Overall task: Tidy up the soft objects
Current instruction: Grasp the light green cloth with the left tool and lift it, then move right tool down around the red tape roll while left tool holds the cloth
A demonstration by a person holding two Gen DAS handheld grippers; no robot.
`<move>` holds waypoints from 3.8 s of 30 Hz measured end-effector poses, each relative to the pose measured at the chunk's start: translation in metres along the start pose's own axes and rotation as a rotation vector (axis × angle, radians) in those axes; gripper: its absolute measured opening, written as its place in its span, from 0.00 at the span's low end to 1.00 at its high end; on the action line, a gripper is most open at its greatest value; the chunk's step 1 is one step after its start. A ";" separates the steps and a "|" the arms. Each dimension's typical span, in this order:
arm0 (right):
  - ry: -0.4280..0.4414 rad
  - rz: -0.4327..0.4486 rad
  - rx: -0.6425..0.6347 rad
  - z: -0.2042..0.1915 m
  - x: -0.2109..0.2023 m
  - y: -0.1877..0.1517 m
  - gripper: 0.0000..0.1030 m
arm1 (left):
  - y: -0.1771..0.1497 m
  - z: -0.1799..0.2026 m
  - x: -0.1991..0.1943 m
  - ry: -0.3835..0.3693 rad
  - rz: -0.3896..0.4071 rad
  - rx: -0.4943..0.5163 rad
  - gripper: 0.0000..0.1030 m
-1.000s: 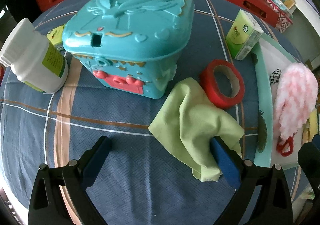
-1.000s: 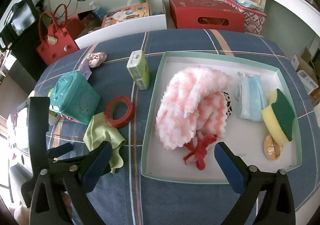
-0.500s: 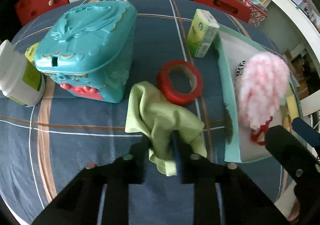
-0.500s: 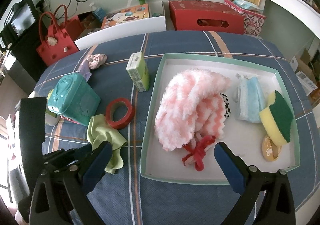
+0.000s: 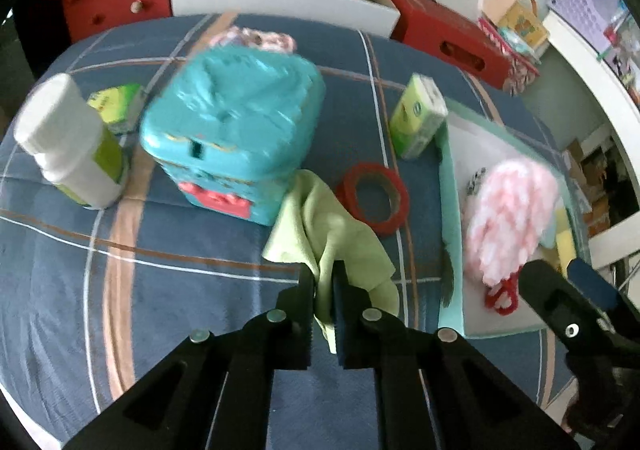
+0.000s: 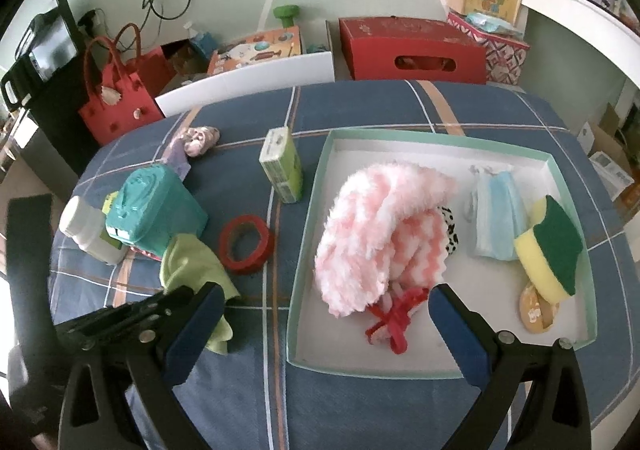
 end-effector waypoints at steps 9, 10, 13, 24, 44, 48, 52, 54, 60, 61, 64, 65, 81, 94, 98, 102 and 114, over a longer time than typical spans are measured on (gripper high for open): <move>0.007 0.019 -0.064 -0.017 0.000 0.001 1.00 | 0.008 -0.019 -0.032 -0.013 0.079 -0.045 0.08; 0.009 0.026 -0.067 -0.018 -0.001 0.001 1.00 | 0.012 -0.016 -0.034 -0.019 0.093 -0.049 0.08; 0.017 0.047 -0.069 -0.020 -0.004 0.003 1.00 | 0.016 -0.019 -0.046 -0.028 0.133 -0.064 0.07; 0.038 0.083 -0.088 -0.031 -0.008 0.006 1.00 | 0.026 -0.044 -0.089 -0.041 0.262 -0.132 0.07; 0.099 0.000 -0.269 -0.087 0.040 0.003 0.98 | 0.028 -0.098 -0.097 0.024 0.293 -0.282 0.07; 0.098 -0.033 -0.268 -0.087 0.057 0.002 0.94 | 0.027 -0.099 -0.093 0.019 0.279 -0.285 0.07; 0.100 -0.059 -0.257 -0.085 0.071 0.002 0.94 | 0.027 -0.099 -0.089 0.015 0.268 -0.290 0.07; 0.103 -0.063 -0.250 -0.085 0.075 0.003 0.92 | 0.027 -0.099 -0.088 0.013 0.263 -0.294 0.07; 0.096 -0.087 -0.248 -0.085 0.090 0.004 0.82 | 0.027 -0.099 -0.086 0.014 0.257 -0.294 0.07; 0.092 -0.092 -0.247 -0.085 0.093 0.003 0.81 | 0.028 -0.100 -0.085 0.014 0.256 -0.294 0.07; 0.092 -0.101 -0.239 -0.084 0.101 0.003 0.79 | 0.027 -0.100 -0.083 0.015 0.250 -0.295 0.07; 0.093 -0.103 -0.233 -0.083 0.104 0.004 0.78 | 0.027 -0.100 -0.083 0.014 0.249 -0.296 0.07; 0.015 -0.095 -0.318 -0.091 0.117 0.007 0.54 | 0.027 -0.101 -0.078 0.016 0.240 -0.297 0.07; 0.080 -0.016 -0.306 -0.096 0.072 0.011 0.53 | 0.027 -0.100 -0.084 0.004 0.258 -0.294 0.07; 0.086 0.016 -0.290 -0.093 0.053 0.010 0.53 | 0.027 -0.099 -0.091 -0.005 0.277 -0.290 0.07; 0.082 0.031 -0.268 -0.087 0.037 0.007 0.53 | 0.027 -0.097 -0.102 -0.016 0.307 -0.282 0.07; 0.071 0.077 -0.152 -0.053 -0.002 0.005 0.53 | 0.030 -0.057 -0.138 -0.072 0.410 -0.171 0.07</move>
Point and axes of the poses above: each gripper's, at about its wrist camera, not at the fingertips, and x roughly the way its jaws point, z to its right, y to its top, the point moved 5 cm from there along x, roughly the way its jaws point, and after that the axes turned 2 degrees about -x, right-handed, at the moved point
